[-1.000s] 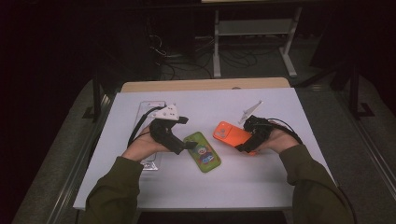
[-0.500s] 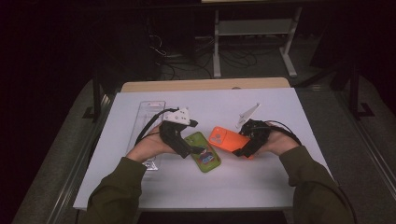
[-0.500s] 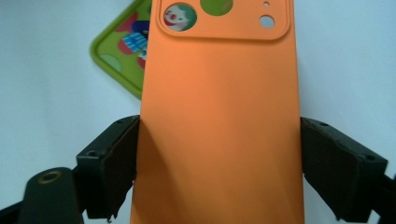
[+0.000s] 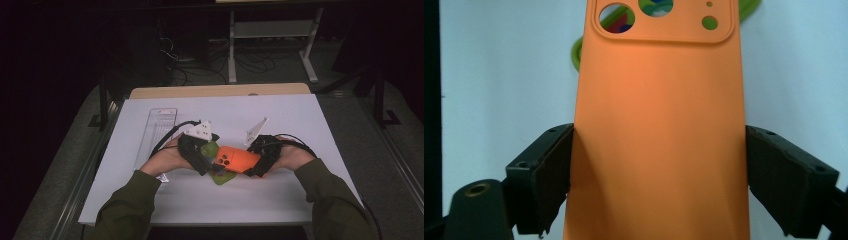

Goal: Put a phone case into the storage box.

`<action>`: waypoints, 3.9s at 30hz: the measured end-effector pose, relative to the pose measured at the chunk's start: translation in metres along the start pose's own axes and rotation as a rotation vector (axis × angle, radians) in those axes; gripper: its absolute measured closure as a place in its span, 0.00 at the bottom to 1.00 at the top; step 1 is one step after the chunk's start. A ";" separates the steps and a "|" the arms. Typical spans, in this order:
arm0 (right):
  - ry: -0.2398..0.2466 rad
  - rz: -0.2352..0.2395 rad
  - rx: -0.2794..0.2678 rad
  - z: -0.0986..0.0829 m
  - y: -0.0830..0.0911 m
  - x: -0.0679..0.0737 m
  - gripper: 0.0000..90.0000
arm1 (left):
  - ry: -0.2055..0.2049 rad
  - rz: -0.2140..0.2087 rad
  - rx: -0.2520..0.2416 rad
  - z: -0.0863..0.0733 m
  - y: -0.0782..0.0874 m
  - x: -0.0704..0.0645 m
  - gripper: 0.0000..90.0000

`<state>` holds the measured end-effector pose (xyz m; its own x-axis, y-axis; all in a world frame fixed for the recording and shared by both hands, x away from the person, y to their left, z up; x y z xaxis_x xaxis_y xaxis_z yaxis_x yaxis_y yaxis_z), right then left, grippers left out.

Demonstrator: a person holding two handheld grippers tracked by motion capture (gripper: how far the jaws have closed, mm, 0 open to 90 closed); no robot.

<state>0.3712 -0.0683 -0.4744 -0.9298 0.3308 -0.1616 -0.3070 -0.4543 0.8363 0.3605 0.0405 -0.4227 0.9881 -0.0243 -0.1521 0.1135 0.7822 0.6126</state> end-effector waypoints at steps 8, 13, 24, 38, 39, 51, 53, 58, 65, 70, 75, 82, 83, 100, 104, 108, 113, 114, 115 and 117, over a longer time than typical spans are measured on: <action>0.063 0.026 -0.010 0.011 0.001 0.015 0.17 | -0.010 -0.018 0.058 -0.008 -0.009 -0.001 0.00; 0.084 0.039 -0.021 0.016 0.002 0.021 0.17 | -0.027 -0.044 0.099 -0.012 -0.017 -0.004 0.00; 0.115 0.064 -0.039 0.025 0.003 0.032 0.17 | -0.036 -0.086 0.171 -0.024 -0.033 -0.010 0.00; 0.141 0.082 -0.062 0.030 0.004 0.038 0.17 | -0.057 -0.108 0.230 -0.032 -0.042 -0.013 0.08; 0.143 0.084 -0.064 0.031 0.004 0.038 0.17 | -0.054 -0.107 0.229 -0.032 -0.042 -0.013 0.08; 0.147 0.092 -0.063 0.030 0.003 0.040 0.17 | -0.055 -0.133 0.230 -0.033 -0.043 -0.017 0.16; 0.157 0.088 -0.069 0.030 0.004 0.040 0.17 | -0.063 -0.133 0.241 -0.033 -0.042 -0.015 0.16; 0.107 0.108 -0.114 0.032 0.010 0.038 0.11 | -0.032 -0.128 0.202 -0.029 -0.037 -0.015 0.17; 0.014 0.046 -0.178 0.028 0.029 0.016 0.03 | 0.019 -0.087 0.190 -0.031 -0.031 -0.008 0.17; -0.088 -0.001 -0.194 0.017 0.039 0.002 0.03 | 0.081 -0.021 0.179 -0.033 -0.025 0.002 0.17; -0.223 -0.058 -0.215 0.010 0.043 -0.010 0.03 | 0.122 0.042 0.186 -0.036 -0.022 0.009 0.17; -0.389 -0.144 -0.233 -0.001 0.038 -0.020 0.02 | 0.196 0.112 0.167 -0.038 -0.020 0.017 0.17; -0.401 -0.149 -0.238 -0.002 0.038 -0.020 0.02 | 0.204 0.128 0.163 -0.038 -0.020 0.019 0.17; -0.582 -0.297 -0.260 -0.019 0.020 -0.016 0.02 | 0.277 0.219 0.159 -0.043 -0.008 0.032 0.17; -0.556 -0.329 -0.244 -0.021 0.014 -0.018 0.02 | 0.275 0.224 0.153 -0.043 -0.005 0.034 0.17; -0.526 -0.357 -0.240 -0.021 0.012 -0.019 0.02 | 0.283 0.231 0.152 -0.044 -0.004 0.035 0.17; -0.474 -0.397 -0.229 -0.021 0.009 -0.018 0.02 | 0.290 0.236 0.147 -0.044 -0.002 0.036 0.17; -0.465 -0.406 -0.227 -0.021 0.009 -0.019 0.02 | 0.291 0.236 0.149 -0.044 -0.002 0.036 0.17; -0.457 -0.418 -0.220 -0.022 0.008 -0.019 0.02 | 0.291 0.236 0.148 -0.044 -0.002 0.036 0.17; -0.421 -0.447 -0.213 -0.023 0.007 -0.020 0.02 | 0.288 0.235 0.149 -0.044 -0.002 0.036 0.17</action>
<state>0.3829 -0.0971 -0.4769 -0.5571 0.8023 -0.2143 -0.7195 -0.3374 0.6070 0.3913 0.0656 -0.4636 0.9216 0.3369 -0.1927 -0.0773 0.6461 0.7594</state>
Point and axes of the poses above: each handheld gripper's, and its own axes: y roughly backward along the jaws, z roughly out of its top, x roughly to its left, the point moved 10 cm from there along -y, roughly forward along the jaws, and after that the axes turned 12 degrees about -z, right-handed, at the moved point
